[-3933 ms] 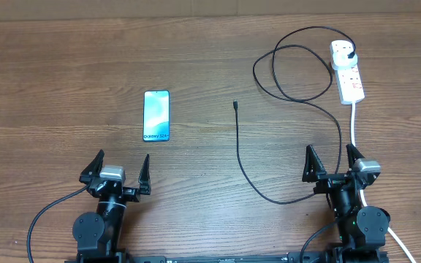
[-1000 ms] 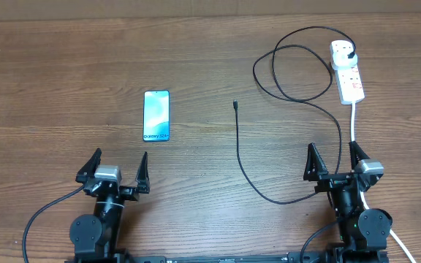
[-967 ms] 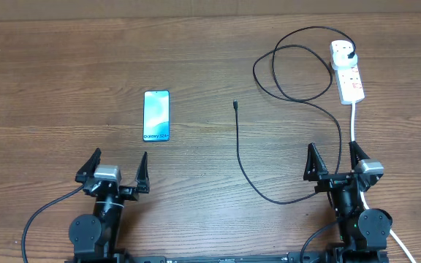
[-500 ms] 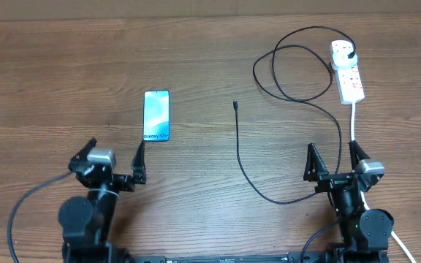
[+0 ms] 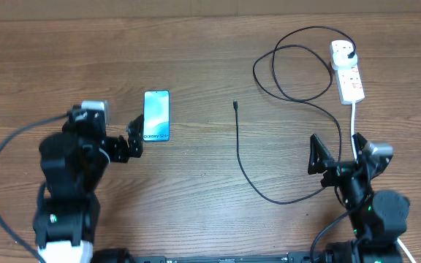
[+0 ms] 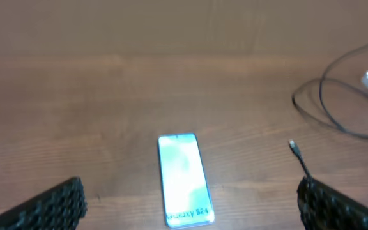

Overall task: Plug charger to phone and switch on socket
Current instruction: 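Move the left gripper forward over the phone and lower onto it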

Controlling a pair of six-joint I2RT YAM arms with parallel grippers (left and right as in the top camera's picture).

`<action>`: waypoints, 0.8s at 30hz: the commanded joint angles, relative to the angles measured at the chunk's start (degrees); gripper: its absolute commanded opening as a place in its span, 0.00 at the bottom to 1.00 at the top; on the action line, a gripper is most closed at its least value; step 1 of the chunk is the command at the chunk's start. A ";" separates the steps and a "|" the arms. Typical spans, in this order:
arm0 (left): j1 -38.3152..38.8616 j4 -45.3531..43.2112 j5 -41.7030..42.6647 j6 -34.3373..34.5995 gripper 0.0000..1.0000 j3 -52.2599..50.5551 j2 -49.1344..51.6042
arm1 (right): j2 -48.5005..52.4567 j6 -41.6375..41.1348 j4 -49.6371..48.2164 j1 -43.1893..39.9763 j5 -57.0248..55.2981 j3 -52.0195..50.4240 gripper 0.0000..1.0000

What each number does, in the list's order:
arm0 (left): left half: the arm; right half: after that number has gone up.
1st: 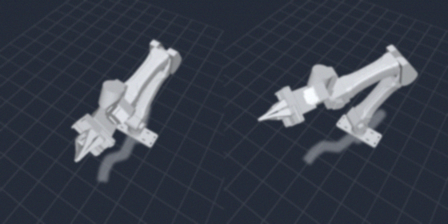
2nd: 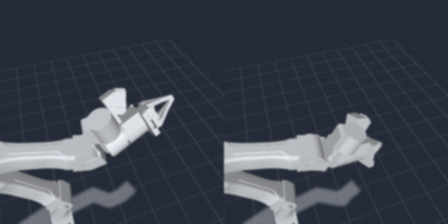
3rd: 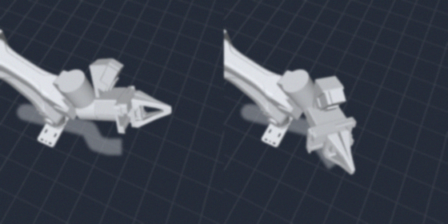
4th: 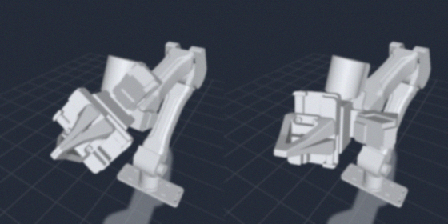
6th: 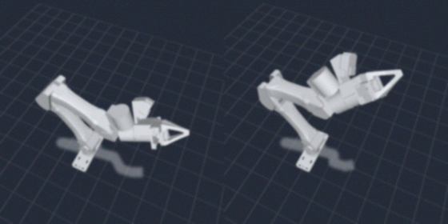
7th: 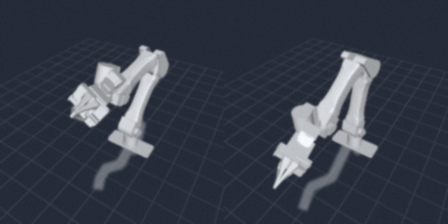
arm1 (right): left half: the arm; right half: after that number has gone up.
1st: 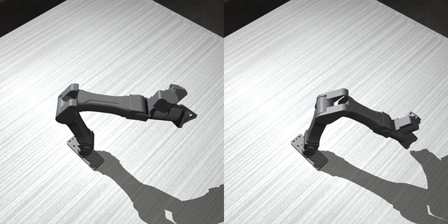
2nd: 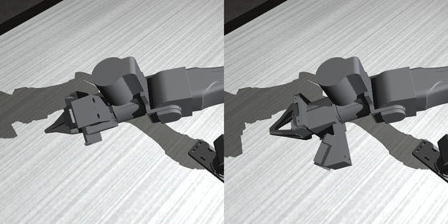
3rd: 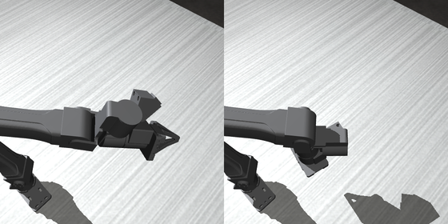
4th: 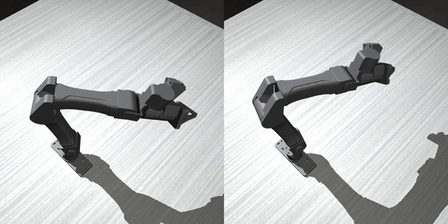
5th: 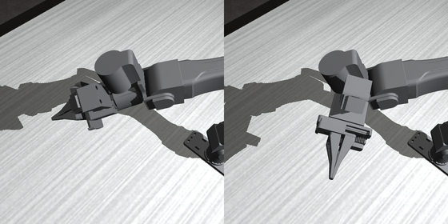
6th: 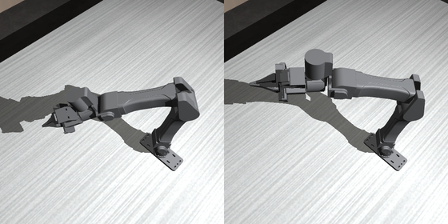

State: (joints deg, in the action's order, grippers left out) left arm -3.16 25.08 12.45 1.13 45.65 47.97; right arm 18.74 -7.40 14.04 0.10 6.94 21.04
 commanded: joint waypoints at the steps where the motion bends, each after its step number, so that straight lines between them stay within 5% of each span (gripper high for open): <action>1: -0.20 4.90 2.73 0.13 1.00 8.17 6.14 | 5.68 0.39 2.56 0.26 1.09 7.54 1.00; 16: 3.78 40.85 5.11 -4.68 1.00 53.09 40.00 | 39.50 0.17 33.35 0.26 6.75 42.71 1.00; 20: 4.48 41.70 5.14 -9.38 1.00 57.59 45.99 | 47.12 0.20 40.50 0.26 7.34 49.57 1.00; 24: 4.48 41.42 7.23 -6.51 1.00 57.59 50.49 | 51.39 0.17 40.41 0.26 9.51 50.45 1.00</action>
State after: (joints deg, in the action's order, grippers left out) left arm 1.15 66.26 17.93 -4.91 102.02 95.53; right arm 68.36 -7.46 54.22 0.10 14.22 69.82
